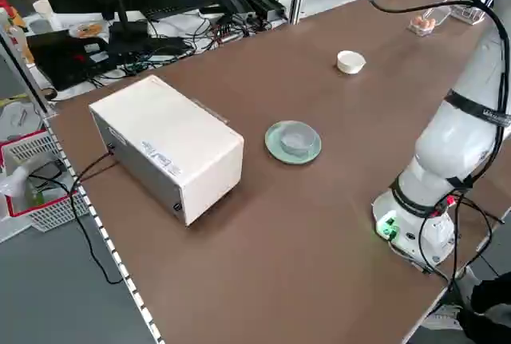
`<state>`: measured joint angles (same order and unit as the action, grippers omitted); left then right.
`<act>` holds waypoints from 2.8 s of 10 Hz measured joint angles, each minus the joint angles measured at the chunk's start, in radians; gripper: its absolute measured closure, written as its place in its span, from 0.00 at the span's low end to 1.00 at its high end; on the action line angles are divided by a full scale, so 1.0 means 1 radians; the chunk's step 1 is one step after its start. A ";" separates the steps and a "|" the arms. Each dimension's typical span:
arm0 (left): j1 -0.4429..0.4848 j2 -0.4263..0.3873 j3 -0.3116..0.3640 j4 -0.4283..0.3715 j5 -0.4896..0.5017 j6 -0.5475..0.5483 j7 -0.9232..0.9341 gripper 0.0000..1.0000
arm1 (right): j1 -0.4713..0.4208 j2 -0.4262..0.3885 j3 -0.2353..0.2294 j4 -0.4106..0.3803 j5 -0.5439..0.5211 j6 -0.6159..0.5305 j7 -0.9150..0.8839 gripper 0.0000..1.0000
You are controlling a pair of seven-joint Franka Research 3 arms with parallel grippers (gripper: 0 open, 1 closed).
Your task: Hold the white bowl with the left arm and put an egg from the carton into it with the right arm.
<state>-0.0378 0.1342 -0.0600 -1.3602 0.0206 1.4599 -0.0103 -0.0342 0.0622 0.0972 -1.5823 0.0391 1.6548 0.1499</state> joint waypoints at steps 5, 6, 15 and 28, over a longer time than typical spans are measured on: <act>-0.009 0.015 -0.022 -0.002 0.000 0.001 -0.002 0.00 | -0.001 0.000 -0.003 -0.001 0.000 0.000 0.001 0.00; -0.014 0.021 -0.036 -0.002 0.000 0.005 -0.002 0.00 | -0.002 0.000 -0.005 -0.002 0.000 0.000 0.001 0.00; 0.036 0.125 -0.029 -0.005 -0.109 0.076 0.643 0.00 | -0.021 0.164 -0.017 -0.125 -0.002 0.281 0.002 0.00; 0.088 0.380 -0.043 -0.335 -0.801 0.425 1.792 0.00 | -0.085 0.447 -0.012 -0.285 -0.048 0.715 -0.145 0.00</act>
<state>0.0501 0.5143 -0.1028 -1.6955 -0.7803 1.8845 1.7812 -0.1195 0.5090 0.0855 -1.8671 -0.0091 2.3695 0.0047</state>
